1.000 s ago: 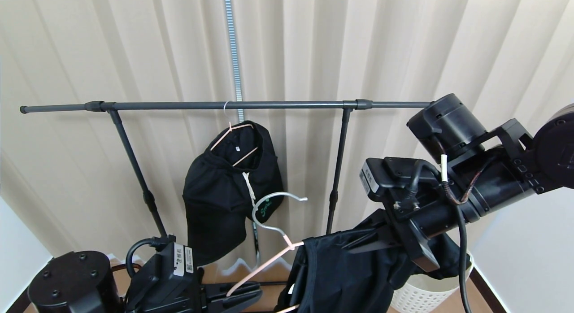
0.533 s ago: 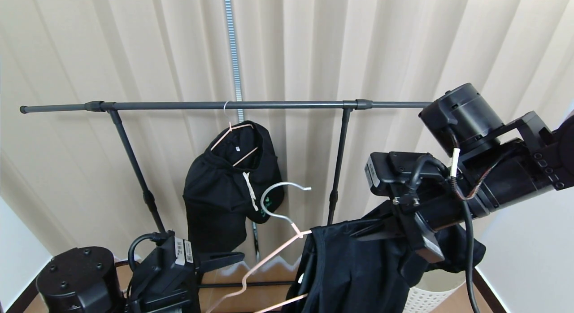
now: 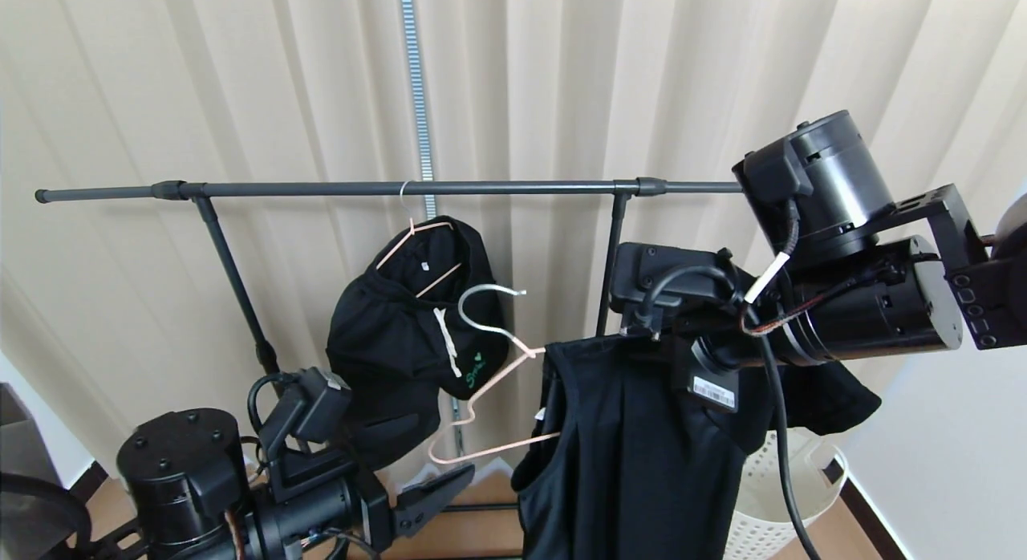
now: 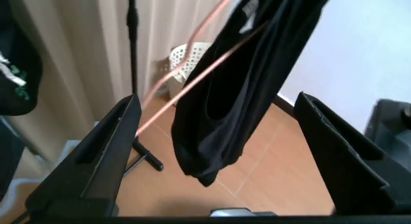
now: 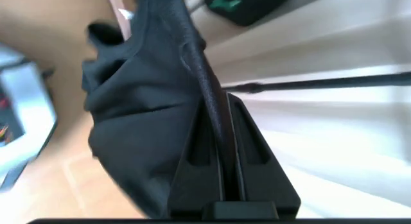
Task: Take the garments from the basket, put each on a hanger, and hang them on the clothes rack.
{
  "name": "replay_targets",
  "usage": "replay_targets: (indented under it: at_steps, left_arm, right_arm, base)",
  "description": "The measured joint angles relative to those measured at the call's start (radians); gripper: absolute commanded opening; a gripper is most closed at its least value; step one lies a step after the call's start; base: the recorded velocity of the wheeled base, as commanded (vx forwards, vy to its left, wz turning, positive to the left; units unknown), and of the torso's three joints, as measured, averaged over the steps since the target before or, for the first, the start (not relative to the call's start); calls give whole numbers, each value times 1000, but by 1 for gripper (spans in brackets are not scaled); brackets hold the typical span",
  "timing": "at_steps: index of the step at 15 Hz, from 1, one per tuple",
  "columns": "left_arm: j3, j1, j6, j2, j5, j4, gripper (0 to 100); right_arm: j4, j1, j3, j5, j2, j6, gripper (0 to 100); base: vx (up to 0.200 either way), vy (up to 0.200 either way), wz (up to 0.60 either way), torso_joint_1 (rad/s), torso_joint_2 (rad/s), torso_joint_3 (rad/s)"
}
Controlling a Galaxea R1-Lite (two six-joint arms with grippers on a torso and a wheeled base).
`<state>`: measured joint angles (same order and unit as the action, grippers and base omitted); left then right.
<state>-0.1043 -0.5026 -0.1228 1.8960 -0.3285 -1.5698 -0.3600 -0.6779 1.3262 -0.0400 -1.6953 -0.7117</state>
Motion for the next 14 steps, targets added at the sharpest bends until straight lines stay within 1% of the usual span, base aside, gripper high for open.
replay_targets:
  at_steps: [1,3,5,8,9,14]
  left_arm:
    - [-24,-23,0,22,84,0,100]
    - [-67,-64,0,70,155,0,100]
    - [-102,-80,-1,112,212,0,100]
    - [-168,-101,-2,173,359,0,100]
    - [-184,-102,-3,189,377,0,100]
    - [-193,-134,-4,224,385,0,100]
  right_arm:
    - [24,-5,0,-5,1,17,0]
    - [58,-10,-3,-4,12,73,0]
    - [62,-12,-14,-1,29,91,0]
    - [63,-26,-43,0,52,124,0]
    - [64,-30,-52,0,59,128,0]
    - [63,-37,-73,-3,85,131,0]
  base:
    - [0,0,0,0,0,0]
    - [0,0,0,0,0,0]
    - [0,0,0,0,0,0]
    - [0,0,0,0,0,0]
    - [0,0,0,0,0,0]
    - [0,0,0,0,0,0]
